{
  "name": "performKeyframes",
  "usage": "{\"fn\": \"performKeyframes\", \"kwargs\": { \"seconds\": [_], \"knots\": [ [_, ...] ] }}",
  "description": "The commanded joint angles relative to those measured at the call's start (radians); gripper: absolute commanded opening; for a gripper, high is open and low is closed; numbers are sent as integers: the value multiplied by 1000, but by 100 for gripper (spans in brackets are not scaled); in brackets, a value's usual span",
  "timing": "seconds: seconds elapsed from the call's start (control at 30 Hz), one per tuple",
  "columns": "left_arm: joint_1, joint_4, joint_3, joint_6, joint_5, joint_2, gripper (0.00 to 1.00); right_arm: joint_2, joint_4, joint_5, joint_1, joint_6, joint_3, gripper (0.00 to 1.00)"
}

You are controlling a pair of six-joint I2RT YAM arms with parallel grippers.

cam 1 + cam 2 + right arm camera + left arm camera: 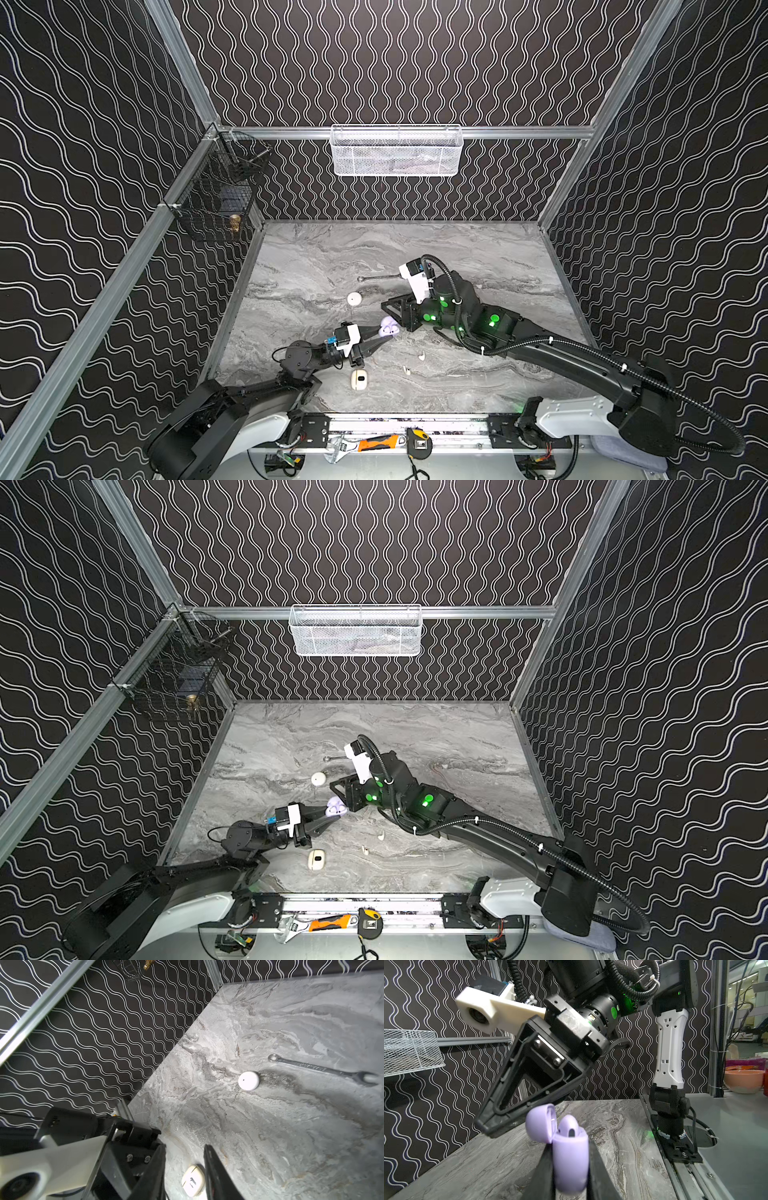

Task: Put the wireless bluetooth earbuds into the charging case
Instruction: 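Push the case lid shut with the right gripper while the left holds the case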

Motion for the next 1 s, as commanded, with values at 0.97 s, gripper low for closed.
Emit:
{"fn": "performKeyframes", "kwargs": {
  "seconds": [0.97],
  "knots": [
    [17,-1174,224,-485,-914,-303,0,-158,-38,169,191,383,190,50]
  ]
}}
